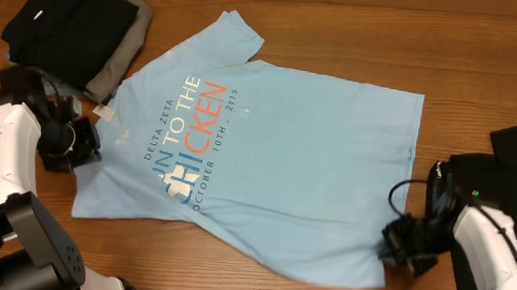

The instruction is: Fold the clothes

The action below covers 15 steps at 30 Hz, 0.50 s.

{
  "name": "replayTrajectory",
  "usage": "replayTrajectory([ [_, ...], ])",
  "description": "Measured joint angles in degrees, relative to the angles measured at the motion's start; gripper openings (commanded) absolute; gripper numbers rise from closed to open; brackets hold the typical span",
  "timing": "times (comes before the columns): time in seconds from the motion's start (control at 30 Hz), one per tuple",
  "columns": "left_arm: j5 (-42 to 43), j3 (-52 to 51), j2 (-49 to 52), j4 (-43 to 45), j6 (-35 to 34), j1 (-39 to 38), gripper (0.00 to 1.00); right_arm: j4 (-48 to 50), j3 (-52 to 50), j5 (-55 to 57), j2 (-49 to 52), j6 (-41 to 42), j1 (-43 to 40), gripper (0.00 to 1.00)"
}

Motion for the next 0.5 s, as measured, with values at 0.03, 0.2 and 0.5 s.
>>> replayTrajectory([
  [0.03,0.55,1.05,0.02,0.04,0.50,0.00,0.04,-0.15,1.90,-0.33,0.00,-0.61,0.02,0.04],
  [0.2,1.84,4.20,0.00,1.29,1.77,-0.02,0.04,2.27,5.68,-1.22,0.00,-1.66,0.02,0.84],
  [0.5,2.95,4.48,0.00,1.99,3.54,-3.61,0.04,4.35,2.71,0.57,0.00,-2.21,0.02,0.63],
])
